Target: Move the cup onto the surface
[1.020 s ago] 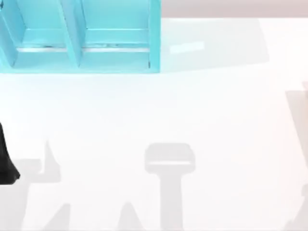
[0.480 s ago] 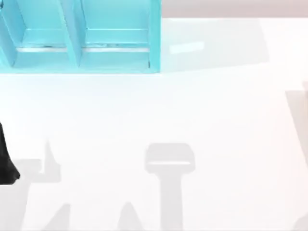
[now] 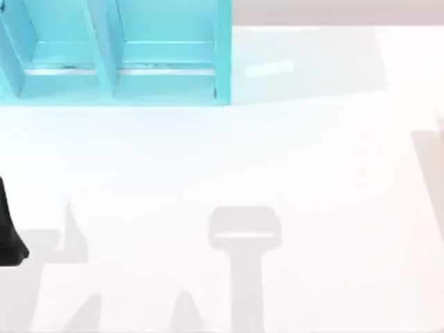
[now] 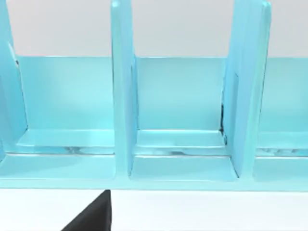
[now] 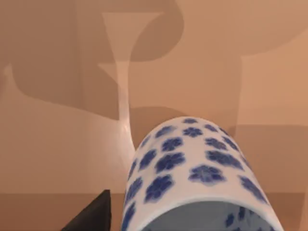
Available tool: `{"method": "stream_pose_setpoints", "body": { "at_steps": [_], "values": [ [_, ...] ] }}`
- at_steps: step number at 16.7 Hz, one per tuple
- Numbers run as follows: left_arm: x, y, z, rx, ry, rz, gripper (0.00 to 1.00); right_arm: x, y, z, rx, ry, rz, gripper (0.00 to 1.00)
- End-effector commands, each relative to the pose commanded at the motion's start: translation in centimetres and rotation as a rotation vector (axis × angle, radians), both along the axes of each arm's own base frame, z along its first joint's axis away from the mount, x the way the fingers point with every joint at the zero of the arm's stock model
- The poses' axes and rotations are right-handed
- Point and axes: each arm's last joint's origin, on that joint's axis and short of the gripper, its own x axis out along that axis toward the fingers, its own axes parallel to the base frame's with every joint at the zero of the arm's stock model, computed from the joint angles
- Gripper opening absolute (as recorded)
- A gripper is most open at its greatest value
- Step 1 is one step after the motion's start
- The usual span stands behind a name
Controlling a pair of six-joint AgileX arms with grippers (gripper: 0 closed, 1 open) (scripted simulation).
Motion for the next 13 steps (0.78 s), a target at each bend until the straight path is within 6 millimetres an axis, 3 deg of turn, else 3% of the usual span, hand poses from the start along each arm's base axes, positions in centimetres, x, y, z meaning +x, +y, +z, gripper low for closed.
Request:
{"method": "stream_pose_setpoints", "body": {
  "at_steps": [5, 13],
  "values": [
    [0.00, 0.00, 0.00, 0.000, 0.000, 0.000, 1.00, -0.11, 0.06, -0.56, 0.003, 0.004, 0.000, 1.00],
    [0.00, 0.00, 0.00, 0.000, 0.000, 0.000, 1.00, -0.11, 0.06, -0.56, 0.003, 0.004, 0.000, 0.40]
  ]
}}
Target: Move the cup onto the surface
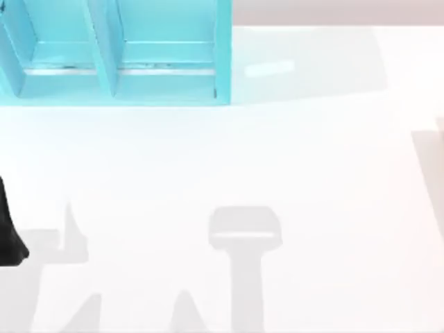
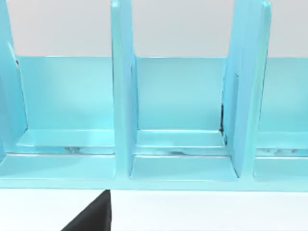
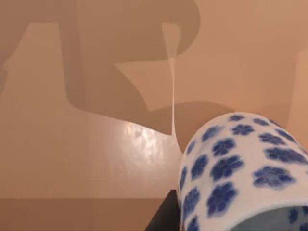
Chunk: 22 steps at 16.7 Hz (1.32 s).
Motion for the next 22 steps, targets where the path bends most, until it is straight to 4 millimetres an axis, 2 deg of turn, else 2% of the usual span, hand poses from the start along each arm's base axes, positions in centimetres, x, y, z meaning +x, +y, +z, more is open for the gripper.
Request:
{"method": "stream_pose_setpoints", "body": {
  "at_steps": [5, 6, 16, 19, 22],
  "values": [
    [0.0, 0.0, 0.0, 0.000, 0.000, 0.000, 1.00, 0.0, 0.0, 0.0, 0.000, 0.000, 0.000, 0.02],
    [0.0, 0.0, 0.0, 0.000, 0.000, 0.000, 1.00, 0.0, 0.0, 0.0, 0.000, 0.000, 0.000, 0.00],
    [0.0, 0.0, 0.0, 0.000, 0.000, 0.000, 1.00, 0.1, 0.3, 0.3, 0.000, 0.000, -0.002, 0.00],
    [0.0, 0.0, 0.0, 0.000, 0.000, 0.000, 1.00, 0.8, 2.0, 2.2, 0.000, 0.001, 0.006, 0.00],
    [0.0, 0.0, 0.0, 0.000, 0.000, 0.000, 1.00, 1.2, 4.8, 5.0, 0.001, 0.002, 0.007, 0.00]
  ]
}}
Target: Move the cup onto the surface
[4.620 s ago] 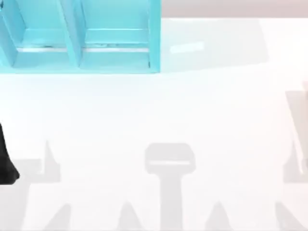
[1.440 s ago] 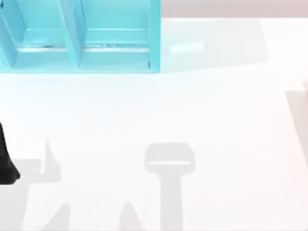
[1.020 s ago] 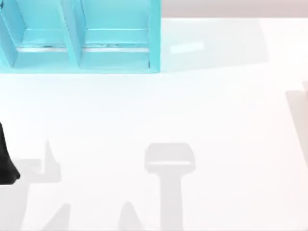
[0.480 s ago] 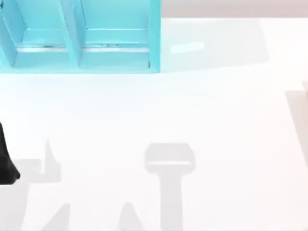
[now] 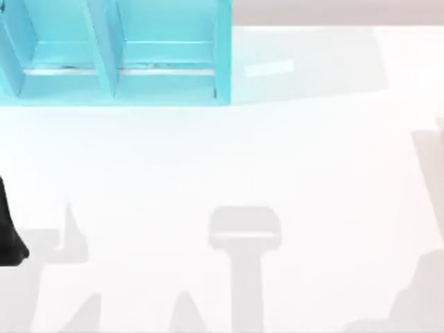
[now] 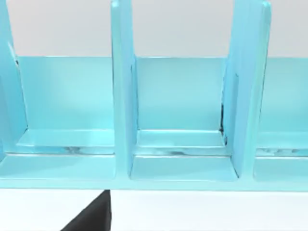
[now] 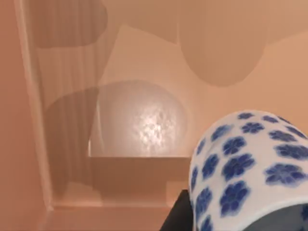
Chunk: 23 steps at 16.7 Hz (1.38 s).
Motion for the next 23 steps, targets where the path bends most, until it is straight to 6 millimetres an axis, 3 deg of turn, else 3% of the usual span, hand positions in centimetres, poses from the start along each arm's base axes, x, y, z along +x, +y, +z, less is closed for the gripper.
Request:
{"method": "stream_pose_setpoints", "body": {
  "at_steps": [6, 13, 15, 18, 20, 23],
  "values": [
    [0.0, 0.0, 0.0, 0.000, 0.000, 0.000, 1.00, -1.0, 4.9, 4.8, -0.002, -0.003, -0.008, 0.00],
    [0.0, 0.0, 0.0, 0.000, 0.000, 0.000, 1.00, -0.8, 5.3, 5.0, 0.006, 0.011, -0.012, 0.00],
    [0.0, 0.0, 0.0, 0.000, 0.000, 0.000, 1.00, 0.7, 6.1, 5.2, 0.011, 0.030, -0.010, 0.00],
    [0.0, 0.0, 0.0, 0.000, 0.000, 0.000, 1.00, 5.0, 8.7, 5.8, 0.010, 0.054, -0.006, 0.00],
    [0.0, 0.0, 0.0, 0.000, 0.000, 0.000, 1.00, 8.2, 11.8, 6.5, 0.004, 0.044, -0.002, 0.00],
    [0.0, 0.0, 0.0, 0.000, 0.000, 0.000, 1.00, 12.2, 18.1, 6.4, -0.004, 0.044, -0.002, 0.00]
  ]
}}
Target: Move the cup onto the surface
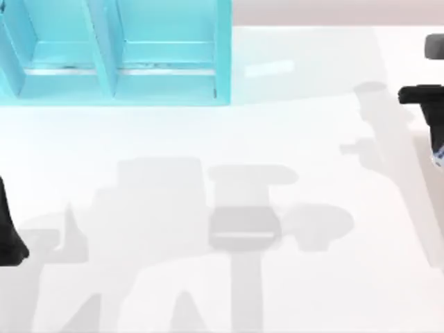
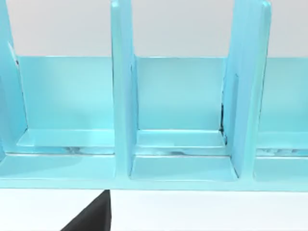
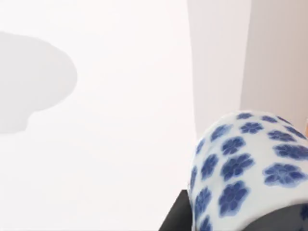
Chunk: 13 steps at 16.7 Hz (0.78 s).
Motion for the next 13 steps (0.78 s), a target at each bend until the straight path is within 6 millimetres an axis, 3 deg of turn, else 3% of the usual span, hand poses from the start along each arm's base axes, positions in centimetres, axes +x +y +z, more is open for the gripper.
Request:
{"method": "stream_pose_setpoints", "body": {
  "at_steps": [3, 6, 8, 13],
  "values": [
    [0.0, 0.0, 0.0, 0.000, 0.000, 0.000, 1.00, 2.2, 7.3, -0.3, 0.001, -0.024, -0.003, 0.00],
    [0.0, 0.0, 0.0, 0.000, 0.000, 0.000, 1.00, 2.4, 13.3, -1.2, 0.003, -0.033, -0.004, 0.00],
    [0.0, 0.0, 0.0, 0.000, 0.000, 0.000, 1.00, 2.3, 15.1, -1.4, 0.005, -0.046, -0.004, 0.00],
    [0.0, 0.0, 0.0, 0.000, 0.000, 0.000, 1.00, 2.3, 15.3, -1.4, 0.008, -0.049, -0.008, 0.00]
  ]
}}
